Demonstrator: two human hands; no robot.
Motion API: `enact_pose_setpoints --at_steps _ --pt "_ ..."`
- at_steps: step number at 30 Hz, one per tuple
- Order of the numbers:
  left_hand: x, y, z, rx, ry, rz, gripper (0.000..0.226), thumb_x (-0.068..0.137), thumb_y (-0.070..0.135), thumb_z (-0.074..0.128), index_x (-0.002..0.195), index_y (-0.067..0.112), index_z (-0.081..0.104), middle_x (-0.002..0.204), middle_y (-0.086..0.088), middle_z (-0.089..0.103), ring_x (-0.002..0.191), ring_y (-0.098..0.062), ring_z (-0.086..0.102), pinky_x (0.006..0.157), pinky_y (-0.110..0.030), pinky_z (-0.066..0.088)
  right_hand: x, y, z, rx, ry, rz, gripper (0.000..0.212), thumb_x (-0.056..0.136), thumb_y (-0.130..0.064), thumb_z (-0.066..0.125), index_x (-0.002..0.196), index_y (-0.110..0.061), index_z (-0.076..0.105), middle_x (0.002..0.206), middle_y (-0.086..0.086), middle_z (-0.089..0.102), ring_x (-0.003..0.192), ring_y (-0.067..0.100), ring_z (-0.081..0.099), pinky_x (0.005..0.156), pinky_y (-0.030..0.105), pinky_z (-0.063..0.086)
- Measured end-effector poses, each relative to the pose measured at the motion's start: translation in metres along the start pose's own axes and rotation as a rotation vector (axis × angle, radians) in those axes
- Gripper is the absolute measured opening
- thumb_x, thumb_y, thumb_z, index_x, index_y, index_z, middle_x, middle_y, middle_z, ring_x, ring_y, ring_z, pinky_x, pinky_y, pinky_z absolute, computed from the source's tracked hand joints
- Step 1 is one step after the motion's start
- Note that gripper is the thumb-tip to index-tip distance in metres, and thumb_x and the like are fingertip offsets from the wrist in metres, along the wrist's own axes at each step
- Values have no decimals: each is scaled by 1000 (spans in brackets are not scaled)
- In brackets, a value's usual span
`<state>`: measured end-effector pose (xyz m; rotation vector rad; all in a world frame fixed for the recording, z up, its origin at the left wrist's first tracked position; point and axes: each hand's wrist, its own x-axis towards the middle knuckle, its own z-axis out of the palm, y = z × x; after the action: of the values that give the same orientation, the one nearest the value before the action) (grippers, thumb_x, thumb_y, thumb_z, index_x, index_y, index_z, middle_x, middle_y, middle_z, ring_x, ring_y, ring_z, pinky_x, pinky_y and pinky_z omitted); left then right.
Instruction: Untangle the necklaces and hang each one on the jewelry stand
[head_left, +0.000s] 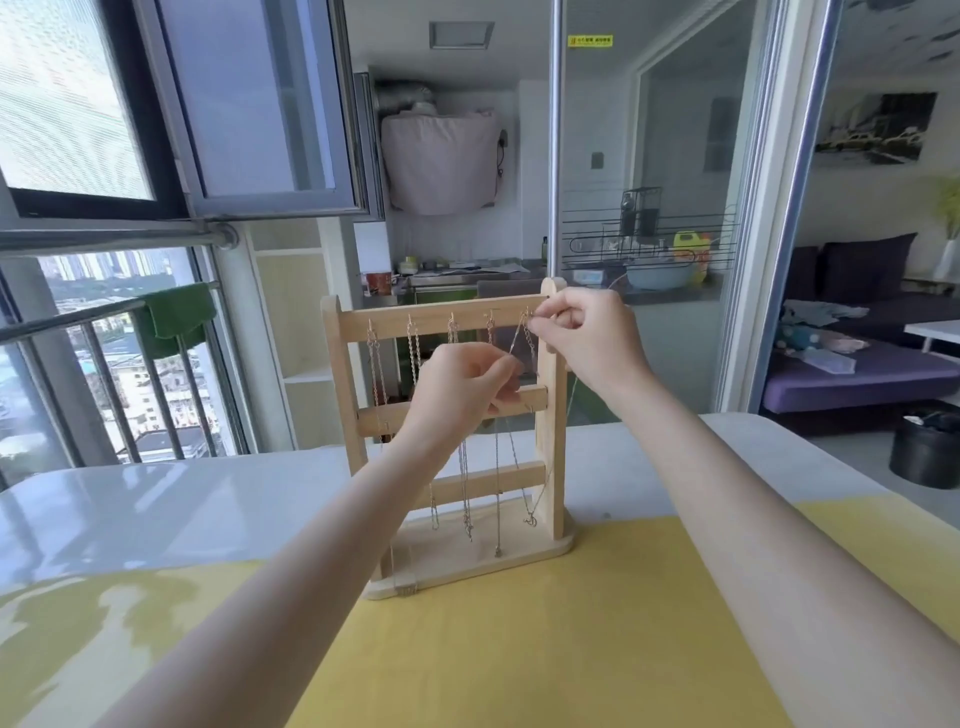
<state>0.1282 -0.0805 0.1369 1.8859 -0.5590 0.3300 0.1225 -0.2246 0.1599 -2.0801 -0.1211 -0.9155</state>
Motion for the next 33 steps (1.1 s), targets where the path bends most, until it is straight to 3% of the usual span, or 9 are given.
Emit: enact_pose_setpoints --at_steps 3,6,9,14,20,26,33 --pt "-5 -9 9 -6 -47 -8 16 95 14 55 90 12 70 80 -2 71 72 -8 69 66 -21 57 -17 10 -1 85 -102 59 3 85 -15 67 84 -19 66 64 -4 64 64 13 59 76 37 54" --pt "-10 -16 16 23 -87 -3 15 95 16 55 90 15 70 84 -3 71 78 -10 69 66 -20 57 -33 19 -1 134 -217 134 6 86 -13 66 83 -18 67 72 -1 68 74 14 62 78 31 50" --pt "-15 -24 21 93 -158 -35 17 95 16 55 96 11 72 89 -4 72 82 -10 68 65 -18 56 -47 30 0 126 -258 208 13 86 -15 67 76 -22 65 79 2 70 81 15 63 68 25 45" --pt "-24 -41 26 63 -130 -126 17 93 13 57 97 6 71 90 -4 70 83 -12 68 67 -21 57 -66 44 5 121 -371 290 10 88 -13 64 79 -16 69 71 -3 69 65 3 55 57 17 33" --pt "-33 -52 33 10 -128 -179 13 92 14 60 95 8 71 90 -5 70 84 -16 68 72 -23 58 -82 59 17 131 -375 380 10 87 -11 64 85 -9 73 76 5 72 59 8 57 52 17 41" --pt "-40 -66 41 23 -106 -219 13 91 12 60 94 5 71 89 -6 70 78 -10 64 58 -11 51 -88 67 25 118 -404 404 13 88 -14 65 77 -17 72 74 1 70 59 11 57 50 13 39" --pt "-43 -76 40 86 -183 -268 13 92 13 59 92 7 70 86 -5 71 77 -10 67 72 -25 56 -90 76 27 86 -429 415 12 89 -10 62 82 -9 73 78 4 71 60 11 56 54 19 41"
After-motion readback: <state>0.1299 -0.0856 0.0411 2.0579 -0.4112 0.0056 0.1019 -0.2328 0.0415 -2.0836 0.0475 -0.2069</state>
